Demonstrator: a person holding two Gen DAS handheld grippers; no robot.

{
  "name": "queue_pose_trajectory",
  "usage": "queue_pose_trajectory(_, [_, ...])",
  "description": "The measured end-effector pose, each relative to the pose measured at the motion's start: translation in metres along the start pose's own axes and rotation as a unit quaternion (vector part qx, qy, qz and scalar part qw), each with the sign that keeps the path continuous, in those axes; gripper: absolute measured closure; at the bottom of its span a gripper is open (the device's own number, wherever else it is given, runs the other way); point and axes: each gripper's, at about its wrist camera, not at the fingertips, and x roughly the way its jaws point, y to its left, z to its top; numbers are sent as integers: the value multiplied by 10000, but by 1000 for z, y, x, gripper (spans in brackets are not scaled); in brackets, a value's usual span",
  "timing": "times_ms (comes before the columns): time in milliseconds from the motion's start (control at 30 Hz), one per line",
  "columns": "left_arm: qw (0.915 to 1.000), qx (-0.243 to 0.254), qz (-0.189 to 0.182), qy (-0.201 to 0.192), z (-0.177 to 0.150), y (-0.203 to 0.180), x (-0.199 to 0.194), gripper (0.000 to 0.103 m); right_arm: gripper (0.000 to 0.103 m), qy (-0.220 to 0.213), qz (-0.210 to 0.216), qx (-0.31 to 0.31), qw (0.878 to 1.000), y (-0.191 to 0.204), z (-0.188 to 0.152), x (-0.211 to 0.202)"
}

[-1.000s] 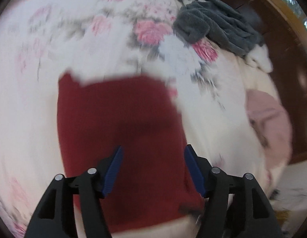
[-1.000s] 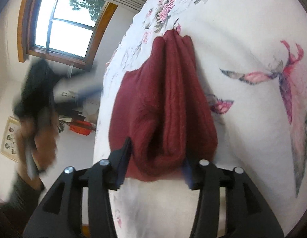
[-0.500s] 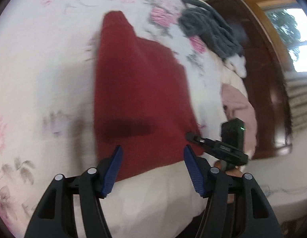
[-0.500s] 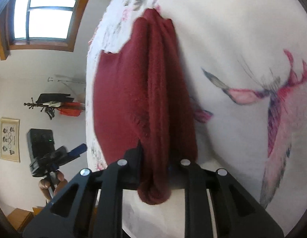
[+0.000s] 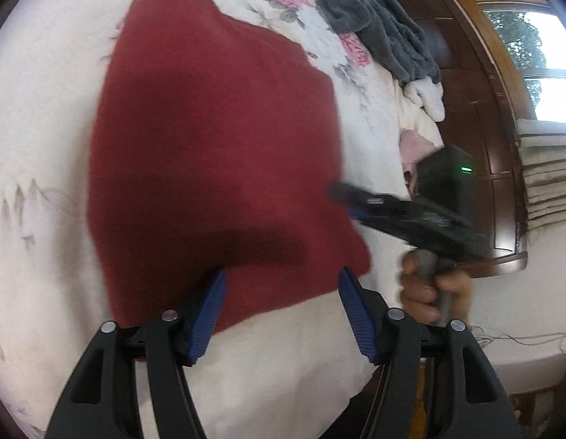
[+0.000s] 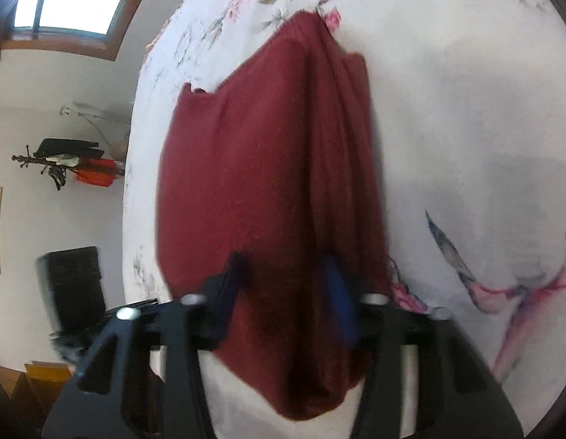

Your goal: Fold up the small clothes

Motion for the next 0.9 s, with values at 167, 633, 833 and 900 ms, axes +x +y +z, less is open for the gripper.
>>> queue_pose_trajectory(167, [9994, 269, -121, 165, -10, -13, 20, 40, 91, -383, 16, 392, 9985, -30, -10, -19])
queue_pose_trajectory(633, [9997, 74, -16, 239, -11, 5, 32, 39, 96, -835, -946, -47, 9920, 1, 55, -3])
queue_pose_trajectory(833, [9977, 425, -515, -68, 0, -12, -17, 39, 82, -964, -477, 137, 9941, -11, 44, -24])
queue_pose_trajectory(900, [9967, 432, -486, -486, 17, -5, -46, 39, 82, -1322, -458, 109, 9901, 0, 50, -43])
